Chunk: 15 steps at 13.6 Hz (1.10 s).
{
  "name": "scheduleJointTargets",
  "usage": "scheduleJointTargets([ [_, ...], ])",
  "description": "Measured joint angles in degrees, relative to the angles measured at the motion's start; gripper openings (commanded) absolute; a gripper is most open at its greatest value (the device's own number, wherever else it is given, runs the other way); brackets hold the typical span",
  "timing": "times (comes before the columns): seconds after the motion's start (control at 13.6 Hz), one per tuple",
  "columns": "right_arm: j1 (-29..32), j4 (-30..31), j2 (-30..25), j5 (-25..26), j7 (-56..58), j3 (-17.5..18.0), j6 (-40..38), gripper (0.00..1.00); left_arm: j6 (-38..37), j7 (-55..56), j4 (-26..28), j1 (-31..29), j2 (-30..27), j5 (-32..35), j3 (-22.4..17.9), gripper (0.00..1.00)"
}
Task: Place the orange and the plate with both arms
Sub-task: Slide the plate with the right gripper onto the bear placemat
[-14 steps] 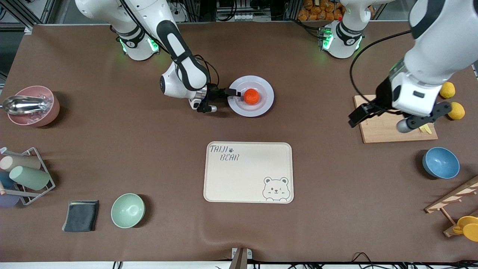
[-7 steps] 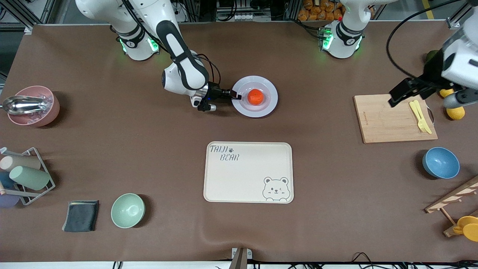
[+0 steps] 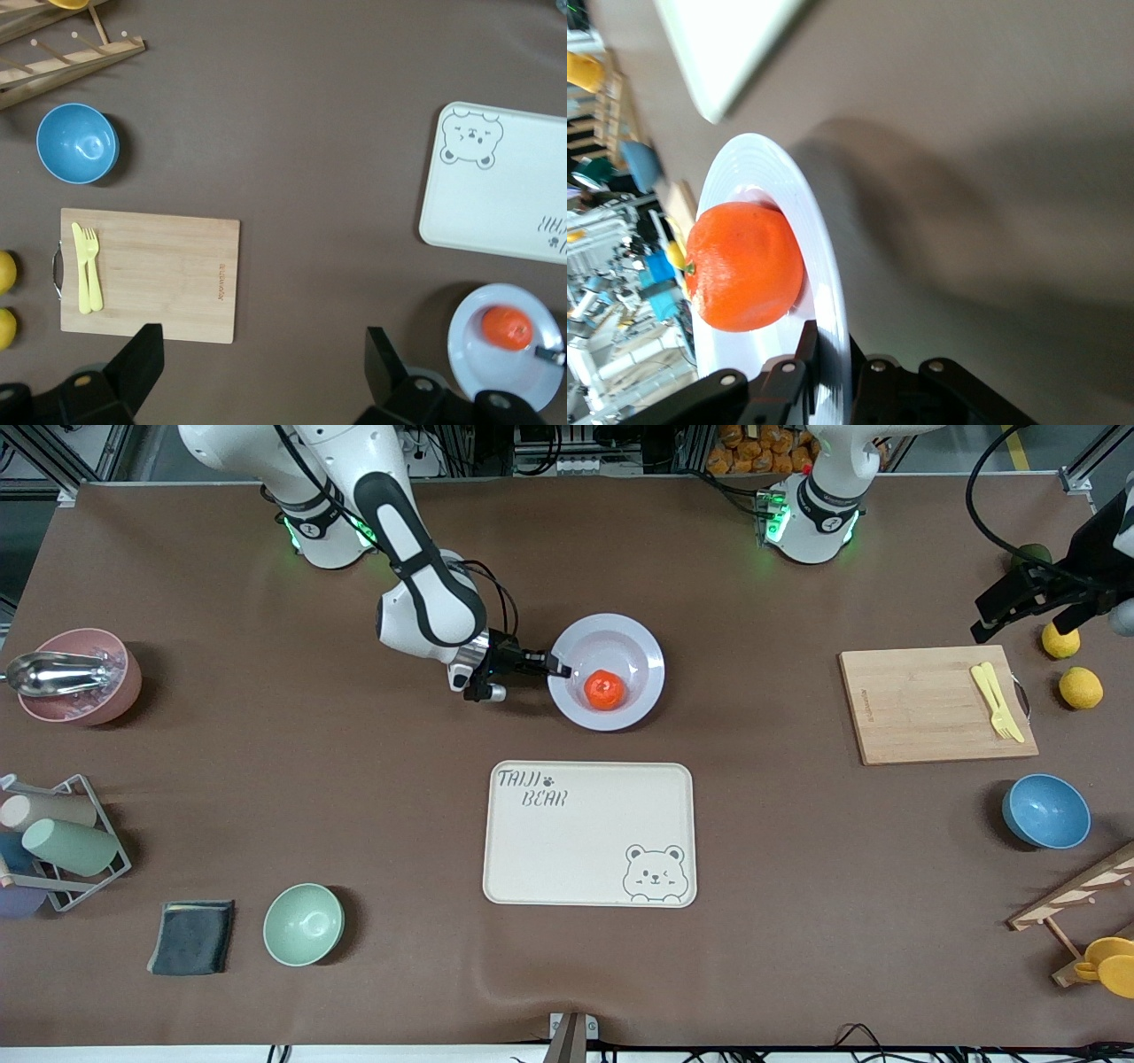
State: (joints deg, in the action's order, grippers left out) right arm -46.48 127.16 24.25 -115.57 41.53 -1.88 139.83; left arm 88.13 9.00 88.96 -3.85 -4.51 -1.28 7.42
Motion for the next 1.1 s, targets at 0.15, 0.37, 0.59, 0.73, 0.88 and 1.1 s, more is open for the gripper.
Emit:
scheduleJointTargets([
  [0.15,2.2,-2.4,-1.2,0.0,1.6,-0.2,0.0,0.00,-0.3,-1.6,0.7,0.0,-0.5,0.0,-0.4,1.00],
  [0.37,6.3,-8.6,-0.9,0.1,3.5,-0.3,0.1,0.00,-0.3,-3.4,2.7,0.1,-0.7,0.6,-0.6,1.00],
  [0.59,9.3,-16.4,3.4,0.9,3.9,-0.3,0.1,0.00,-0.2,-3.4,5.0,1.1,-0.7,4.1,-0.7,1.00],
  [0.73,10.3,-21.6,8.4,3.1,4.1,-0.5,0.2,0.00,-0.2,-3.4,5.5,1.4,-0.7,4.3,-0.7,1.00],
  [0.88,11.8,-26.7,13.6,8.5,4.1,-0.7,0.7,0.00,-0.1,-3.4,5.6,1.4,-0.7,4.3,-0.8,1.00],
  [1.1,14.1,-30.8,17.4,16.2,4.1,-0.8,0.8,0.00,-0.1,-3.4,5.6,1.4,-0.7,4.3,-1.0,1.00],
])
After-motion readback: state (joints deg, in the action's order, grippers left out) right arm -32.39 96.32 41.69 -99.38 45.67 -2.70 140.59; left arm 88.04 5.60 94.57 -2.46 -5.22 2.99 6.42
